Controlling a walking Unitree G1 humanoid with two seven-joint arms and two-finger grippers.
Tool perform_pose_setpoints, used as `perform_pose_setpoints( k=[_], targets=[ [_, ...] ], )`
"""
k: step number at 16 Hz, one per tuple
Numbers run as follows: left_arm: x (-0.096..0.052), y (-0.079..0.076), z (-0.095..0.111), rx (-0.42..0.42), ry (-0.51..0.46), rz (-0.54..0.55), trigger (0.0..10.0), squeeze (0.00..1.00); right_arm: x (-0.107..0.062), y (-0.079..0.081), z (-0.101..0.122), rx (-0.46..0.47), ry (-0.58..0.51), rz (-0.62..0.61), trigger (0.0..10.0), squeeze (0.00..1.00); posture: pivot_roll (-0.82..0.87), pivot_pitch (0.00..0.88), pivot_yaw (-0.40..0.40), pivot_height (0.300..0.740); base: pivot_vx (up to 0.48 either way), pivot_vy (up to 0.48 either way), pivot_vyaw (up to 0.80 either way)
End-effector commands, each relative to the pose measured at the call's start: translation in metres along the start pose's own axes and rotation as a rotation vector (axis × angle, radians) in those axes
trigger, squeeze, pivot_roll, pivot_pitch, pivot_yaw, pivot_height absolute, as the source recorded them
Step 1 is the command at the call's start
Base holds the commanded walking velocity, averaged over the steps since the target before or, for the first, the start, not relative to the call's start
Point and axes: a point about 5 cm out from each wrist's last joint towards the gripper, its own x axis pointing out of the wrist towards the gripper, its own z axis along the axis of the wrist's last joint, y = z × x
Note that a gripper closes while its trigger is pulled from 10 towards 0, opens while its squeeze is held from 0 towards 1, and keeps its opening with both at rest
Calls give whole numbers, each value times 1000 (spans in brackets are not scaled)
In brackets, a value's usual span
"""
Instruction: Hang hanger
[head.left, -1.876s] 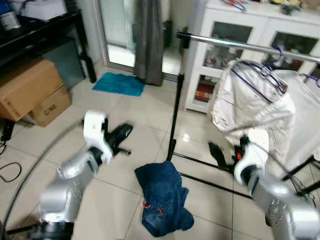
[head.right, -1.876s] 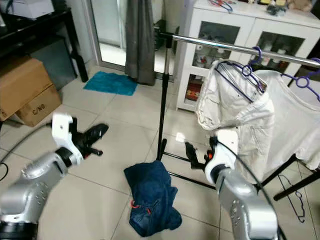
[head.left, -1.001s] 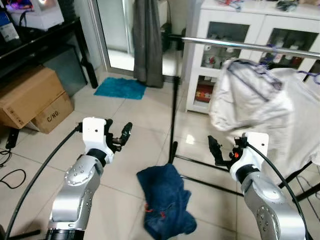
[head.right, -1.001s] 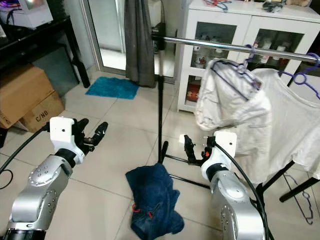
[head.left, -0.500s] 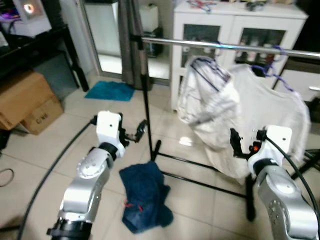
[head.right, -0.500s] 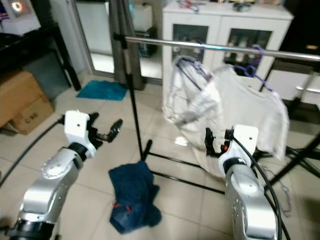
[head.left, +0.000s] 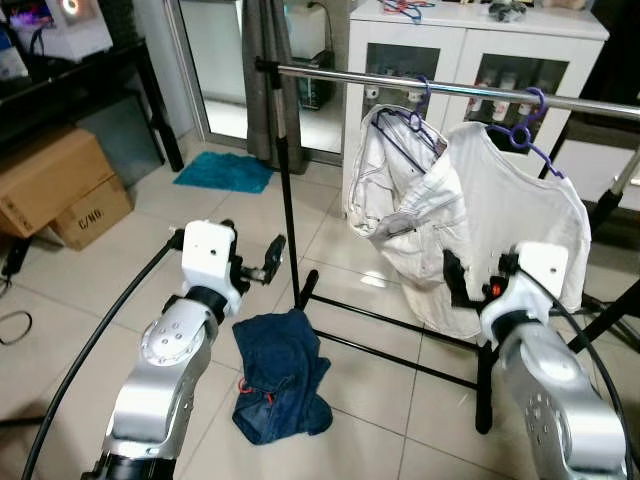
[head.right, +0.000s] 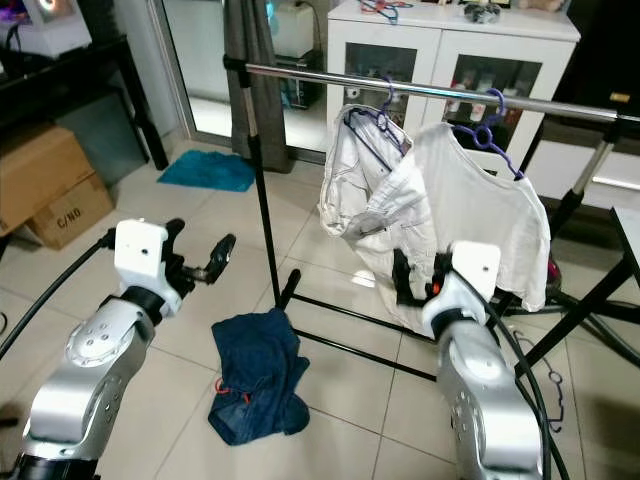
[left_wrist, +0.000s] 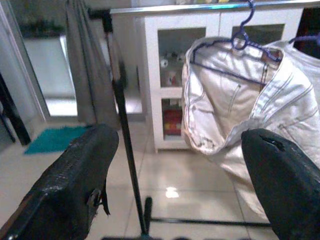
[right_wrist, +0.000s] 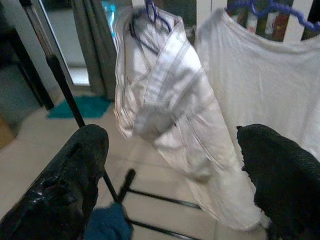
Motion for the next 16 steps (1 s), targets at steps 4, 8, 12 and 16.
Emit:
perform_pose_setpoints(
  k=[4, 8, 12, 16],
  targets=[
    [-5, 3, 3, 22, 10, -6, 10000, 435, -1, 1, -3, 21, 21, 3, 10000, 0, 57, 0, 23, 740, 351, 0, -373],
    [-3, 5, 3, 44, 15, -36, 10000, 439, -1, 4, -4, -3, 0, -10, 10000, 0, 42, 0, 57, 740, 393, 0, -200],
    [8, -3, 8, 43, 6, -86, 10000, 439, -4, 1, 8, 9, -56, -9, 10000, 0, 27, 0, 84, 740, 389, 0, 0],
    [7, 0, 7, 41, 10, -84, 10000, 439, -2, 4, 13, 13, -74, 4, 10000, 0, 32, 0, 78, 740, 391, 0, 0]
  ],
)
